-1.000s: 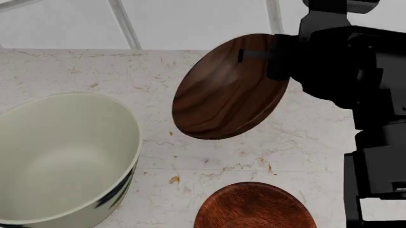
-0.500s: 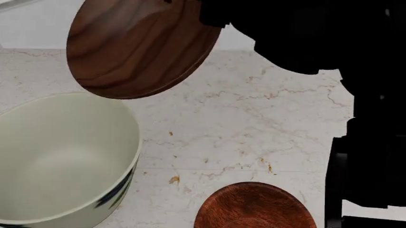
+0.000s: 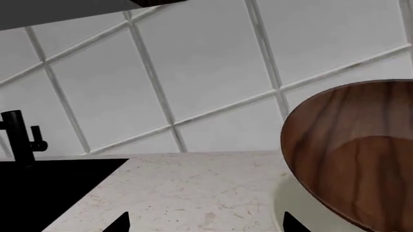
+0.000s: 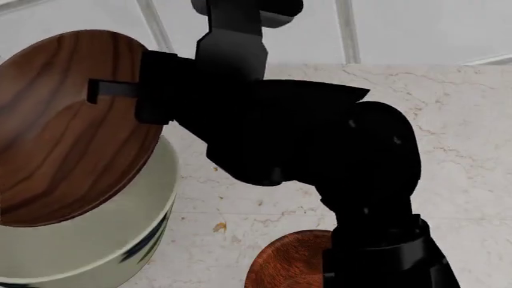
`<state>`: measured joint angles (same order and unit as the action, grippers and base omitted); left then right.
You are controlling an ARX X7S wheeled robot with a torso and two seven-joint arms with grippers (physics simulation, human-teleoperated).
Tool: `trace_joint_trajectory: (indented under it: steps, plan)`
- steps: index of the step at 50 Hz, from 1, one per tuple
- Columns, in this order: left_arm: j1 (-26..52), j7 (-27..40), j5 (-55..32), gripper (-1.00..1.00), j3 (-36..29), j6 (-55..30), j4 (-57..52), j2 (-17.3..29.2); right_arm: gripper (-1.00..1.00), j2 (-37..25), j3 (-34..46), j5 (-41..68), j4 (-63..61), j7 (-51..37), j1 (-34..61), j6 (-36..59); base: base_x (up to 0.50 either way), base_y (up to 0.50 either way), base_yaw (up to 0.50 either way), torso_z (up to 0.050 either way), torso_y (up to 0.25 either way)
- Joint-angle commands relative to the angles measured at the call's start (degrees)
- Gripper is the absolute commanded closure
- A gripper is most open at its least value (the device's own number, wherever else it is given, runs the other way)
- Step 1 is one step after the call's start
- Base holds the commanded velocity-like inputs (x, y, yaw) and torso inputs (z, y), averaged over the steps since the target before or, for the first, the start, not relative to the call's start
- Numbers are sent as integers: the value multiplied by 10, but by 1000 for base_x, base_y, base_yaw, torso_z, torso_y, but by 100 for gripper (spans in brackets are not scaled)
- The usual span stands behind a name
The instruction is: Stack the bowls from largest to smallest.
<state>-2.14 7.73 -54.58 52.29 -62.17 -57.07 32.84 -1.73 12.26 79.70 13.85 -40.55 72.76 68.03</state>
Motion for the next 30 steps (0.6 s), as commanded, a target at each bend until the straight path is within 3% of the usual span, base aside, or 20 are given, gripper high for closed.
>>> trace_joint_trajectory:
  steps: [1,30]
  plan:
    - [-6,5,-8,-100,7,7,4,3,100,11,51,50,-29,-15,-60,-48,0,0,0,0,0]
    - [-24,15,-21,-100,14,25,8,11,100,-10,135,31,6,18,-66,-123,0,0,0,0,0]
